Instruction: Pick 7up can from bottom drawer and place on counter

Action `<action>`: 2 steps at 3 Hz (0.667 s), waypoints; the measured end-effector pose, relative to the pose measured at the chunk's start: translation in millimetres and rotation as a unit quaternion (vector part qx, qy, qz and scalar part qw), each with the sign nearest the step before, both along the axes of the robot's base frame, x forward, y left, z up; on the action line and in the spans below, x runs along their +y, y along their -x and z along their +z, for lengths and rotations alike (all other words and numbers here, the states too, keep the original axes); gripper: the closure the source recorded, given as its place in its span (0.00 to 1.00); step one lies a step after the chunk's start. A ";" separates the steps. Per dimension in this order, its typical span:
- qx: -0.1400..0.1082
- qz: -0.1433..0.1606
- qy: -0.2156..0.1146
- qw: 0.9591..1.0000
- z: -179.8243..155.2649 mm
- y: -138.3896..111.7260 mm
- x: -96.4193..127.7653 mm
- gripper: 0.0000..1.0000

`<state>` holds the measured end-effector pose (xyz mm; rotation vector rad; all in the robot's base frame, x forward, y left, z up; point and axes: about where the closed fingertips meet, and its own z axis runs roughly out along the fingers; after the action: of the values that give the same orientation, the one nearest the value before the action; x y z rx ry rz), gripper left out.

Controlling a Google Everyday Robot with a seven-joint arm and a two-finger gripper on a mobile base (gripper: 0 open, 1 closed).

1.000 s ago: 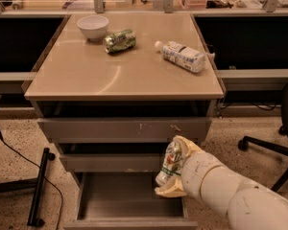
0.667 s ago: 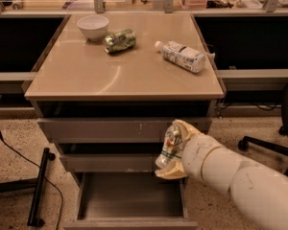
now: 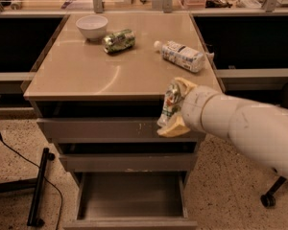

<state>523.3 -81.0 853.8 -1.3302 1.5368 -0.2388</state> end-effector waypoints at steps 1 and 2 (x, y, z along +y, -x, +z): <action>-0.017 0.010 0.047 0.999 44.8 -58.7 12.4 1.00; -0.017 0.009 0.047 0.999 44.8 -58.5 12.1 1.00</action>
Offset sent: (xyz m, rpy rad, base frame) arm 0.1045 0.0268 0.0539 -0.1232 -0.0347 0.0191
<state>581.8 -68.9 898.5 -1.4069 1.5005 -0.3238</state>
